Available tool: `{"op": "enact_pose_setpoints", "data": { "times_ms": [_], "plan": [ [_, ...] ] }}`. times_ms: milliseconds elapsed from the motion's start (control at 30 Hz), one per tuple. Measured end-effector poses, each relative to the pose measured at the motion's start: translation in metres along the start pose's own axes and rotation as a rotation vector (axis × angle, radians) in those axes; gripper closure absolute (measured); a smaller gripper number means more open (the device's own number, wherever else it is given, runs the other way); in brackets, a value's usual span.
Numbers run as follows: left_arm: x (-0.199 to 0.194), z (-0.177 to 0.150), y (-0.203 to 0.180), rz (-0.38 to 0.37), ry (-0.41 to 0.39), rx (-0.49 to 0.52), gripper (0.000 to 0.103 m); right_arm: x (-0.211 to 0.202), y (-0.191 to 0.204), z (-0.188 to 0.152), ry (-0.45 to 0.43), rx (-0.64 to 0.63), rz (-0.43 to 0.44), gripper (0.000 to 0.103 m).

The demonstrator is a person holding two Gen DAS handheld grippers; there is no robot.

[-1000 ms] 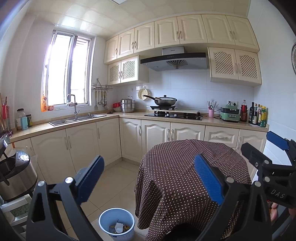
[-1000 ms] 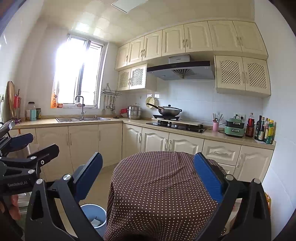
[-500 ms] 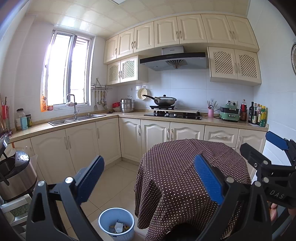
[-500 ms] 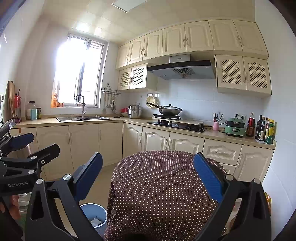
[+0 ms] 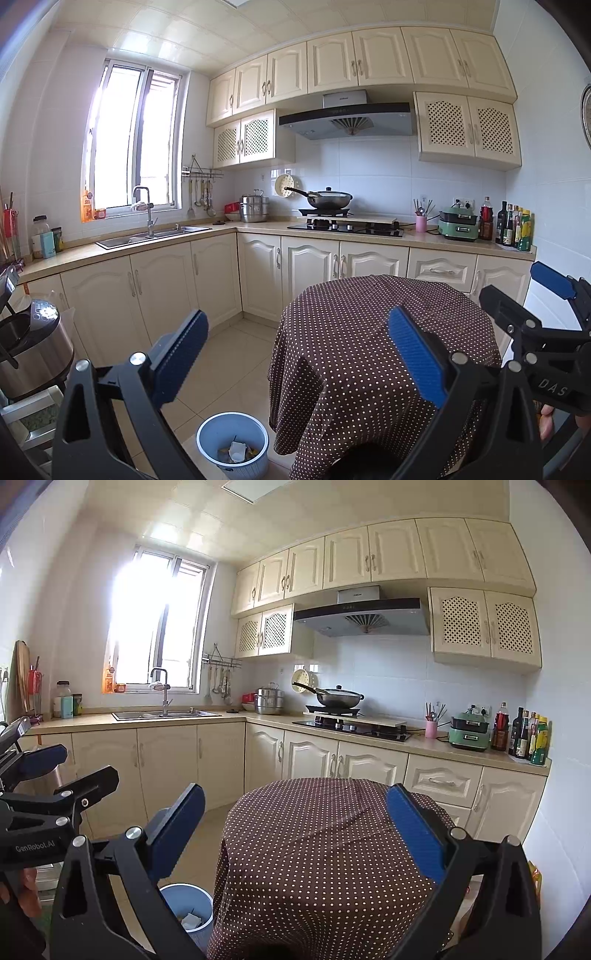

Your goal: Collect trash

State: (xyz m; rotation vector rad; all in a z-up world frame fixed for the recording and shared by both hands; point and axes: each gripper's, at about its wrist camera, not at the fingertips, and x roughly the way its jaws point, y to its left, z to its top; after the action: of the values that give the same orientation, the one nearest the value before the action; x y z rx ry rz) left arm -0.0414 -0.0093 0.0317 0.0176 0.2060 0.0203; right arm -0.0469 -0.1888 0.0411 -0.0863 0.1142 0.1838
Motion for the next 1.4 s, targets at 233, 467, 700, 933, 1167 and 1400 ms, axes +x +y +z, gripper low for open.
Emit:
{"op": "enact_pose_setpoints", "data": {
  "times_ms": [233,467,700,933,1167,1400],
  "plan": [
    [0.001,-0.002,0.001,0.000,0.003,0.000,0.007,0.000,0.000,0.000,0.000,0.000,0.000,0.007],
    [0.002,-0.003,0.001,0.000,0.004,0.001,0.007,0.002,-0.001,-0.001,0.004,0.001,-0.001,0.007],
    [0.001,-0.003,0.001,-0.001,0.004,0.000,0.007,0.002,-0.001,-0.001,0.005,0.001,-0.001,0.007],
    [0.002,-0.002,0.002,-0.001,0.005,0.001,0.007,0.003,0.000,-0.002,0.009,0.001,0.001,0.007],
    [0.002,-0.008,0.003,-0.007,0.005,0.001,0.007,0.004,-0.001,-0.004,0.016,0.006,0.005,0.007],
    [0.002,-0.010,0.003,-0.007,0.007,0.001,0.007,0.003,0.001,-0.005,0.016,0.004,0.006,0.007]
  ]
}}
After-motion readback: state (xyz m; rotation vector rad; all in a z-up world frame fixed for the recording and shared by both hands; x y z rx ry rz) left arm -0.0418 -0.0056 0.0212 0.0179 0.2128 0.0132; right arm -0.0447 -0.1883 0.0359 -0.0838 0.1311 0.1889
